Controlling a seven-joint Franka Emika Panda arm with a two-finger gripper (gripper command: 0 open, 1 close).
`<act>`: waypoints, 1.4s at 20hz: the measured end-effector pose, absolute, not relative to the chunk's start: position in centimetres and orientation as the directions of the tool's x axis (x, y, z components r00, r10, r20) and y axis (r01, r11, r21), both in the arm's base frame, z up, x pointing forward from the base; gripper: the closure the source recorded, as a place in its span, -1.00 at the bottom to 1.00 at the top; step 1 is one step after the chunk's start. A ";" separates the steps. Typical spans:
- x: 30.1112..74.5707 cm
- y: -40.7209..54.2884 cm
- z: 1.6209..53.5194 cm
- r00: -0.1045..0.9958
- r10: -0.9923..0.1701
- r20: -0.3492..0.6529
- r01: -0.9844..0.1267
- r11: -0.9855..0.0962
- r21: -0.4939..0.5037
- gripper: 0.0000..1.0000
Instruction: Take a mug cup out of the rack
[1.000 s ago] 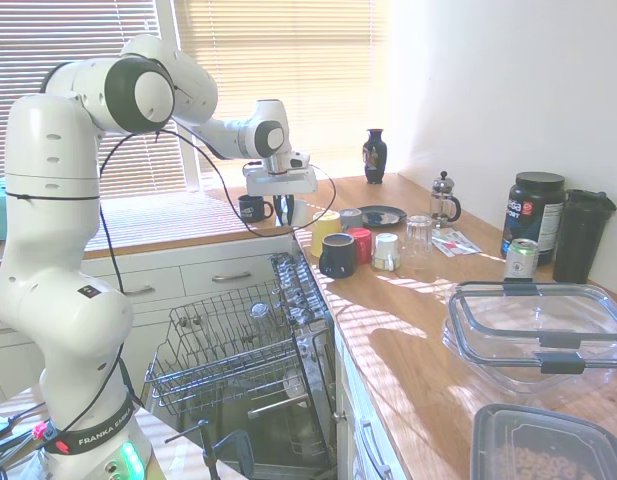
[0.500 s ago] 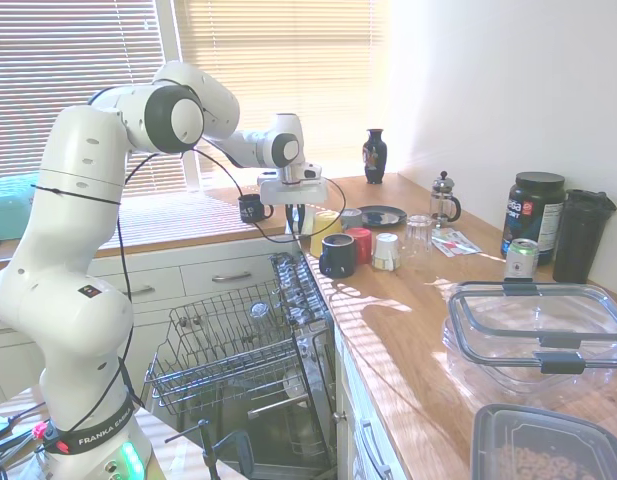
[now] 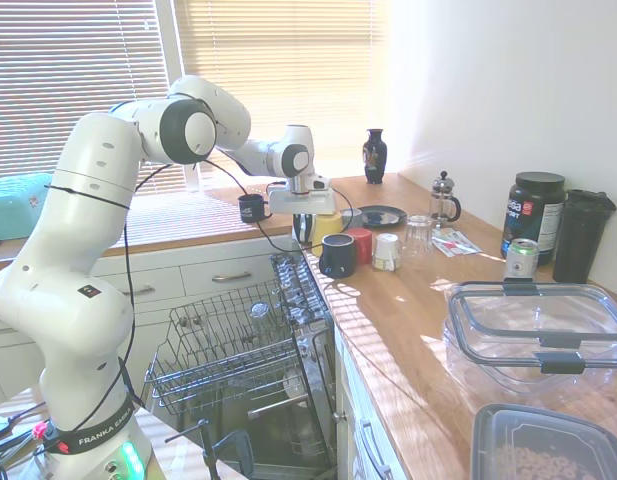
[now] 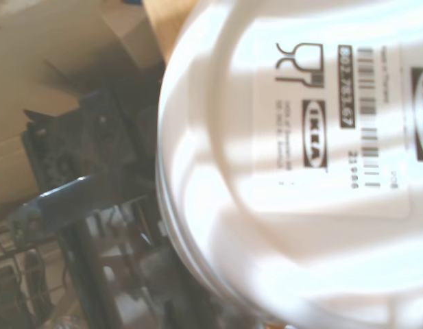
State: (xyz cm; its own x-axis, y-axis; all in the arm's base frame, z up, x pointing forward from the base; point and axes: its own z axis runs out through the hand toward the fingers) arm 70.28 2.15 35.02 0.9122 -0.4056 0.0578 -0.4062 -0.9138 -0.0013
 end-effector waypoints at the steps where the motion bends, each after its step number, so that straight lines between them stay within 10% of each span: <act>1: 70.3 1.7 35.0 0.911 -0.410 0.055 -0.410 -0.912 -0.001 1.00; 2: 70.4 1.4 35.0 0.909 -0.413 0.054 -0.414 -0.910 0.000 -1.00; 28: 69.4 3.4 38.7 0.860 -0.506 0.074 -0.506 -0.862 -0.009 -1.00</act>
State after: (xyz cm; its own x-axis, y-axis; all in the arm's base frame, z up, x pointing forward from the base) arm 69.40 3.45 38.66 0.8596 -0.5056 0.0740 -0.5064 -0.8622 -0.0087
